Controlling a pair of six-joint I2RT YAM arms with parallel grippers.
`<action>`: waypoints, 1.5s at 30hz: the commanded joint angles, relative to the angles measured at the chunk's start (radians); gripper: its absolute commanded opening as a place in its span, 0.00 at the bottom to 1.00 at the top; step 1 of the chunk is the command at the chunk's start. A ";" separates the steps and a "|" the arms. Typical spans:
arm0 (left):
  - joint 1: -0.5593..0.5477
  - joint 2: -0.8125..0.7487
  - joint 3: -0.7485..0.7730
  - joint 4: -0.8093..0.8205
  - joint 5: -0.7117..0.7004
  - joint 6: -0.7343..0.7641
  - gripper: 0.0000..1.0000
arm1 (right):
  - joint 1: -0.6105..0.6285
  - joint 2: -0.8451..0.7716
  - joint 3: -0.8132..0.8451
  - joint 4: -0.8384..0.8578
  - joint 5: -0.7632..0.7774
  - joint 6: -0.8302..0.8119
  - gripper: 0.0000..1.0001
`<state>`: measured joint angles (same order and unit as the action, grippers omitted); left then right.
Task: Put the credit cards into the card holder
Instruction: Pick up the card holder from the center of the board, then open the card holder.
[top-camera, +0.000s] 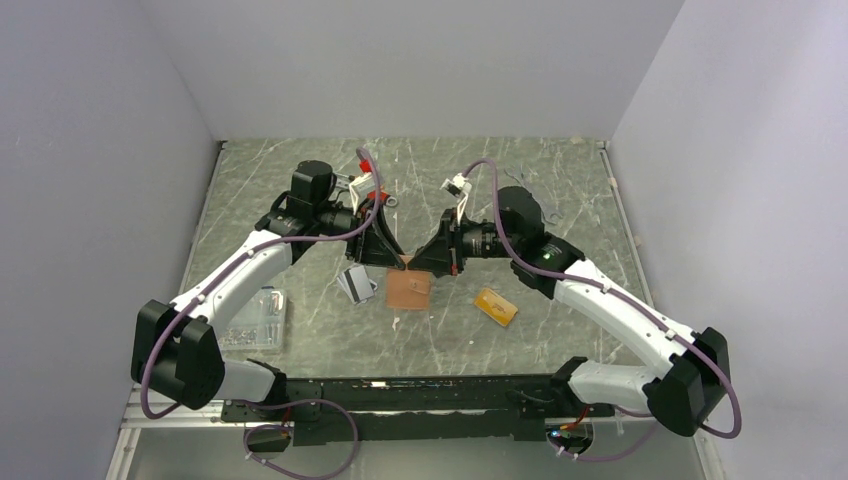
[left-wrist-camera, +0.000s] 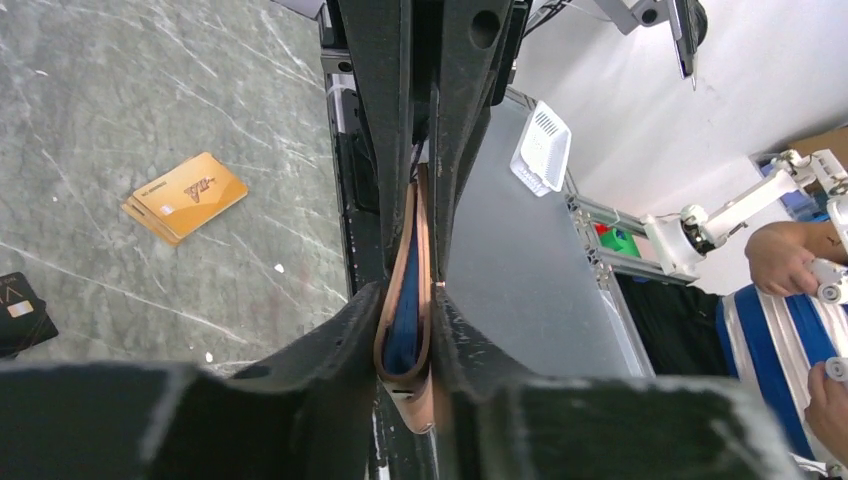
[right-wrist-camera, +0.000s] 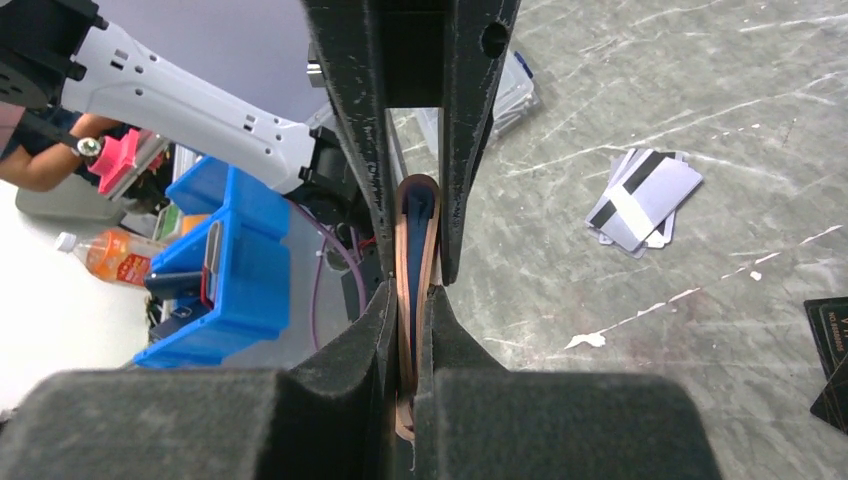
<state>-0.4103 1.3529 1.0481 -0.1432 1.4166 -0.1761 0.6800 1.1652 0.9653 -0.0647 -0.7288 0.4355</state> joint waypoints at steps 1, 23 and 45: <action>-0.009 0.003 -0.006 0.021 0.032 0.029 0.24 | 0.015 0.011 0.079 -0.005 -0.041 -0.058 0.00; 0.111 -0.011 -0.156 0.238 -0.410 -0.428 0.00 | 0.449 0.099 0.189 -0.326 1.289 -0.194 0.67; 0.111 0.009 -0.226 0.457 -0.316 -0.640 0.00 | 0.549 0.295 0.148 -0.149 1.562 -0.314 0.42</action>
<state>-0.2985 1.3560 0.8330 0.2073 1.0374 -0.7399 1.2186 1.4292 1.1301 -0.2806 0.7288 0.1585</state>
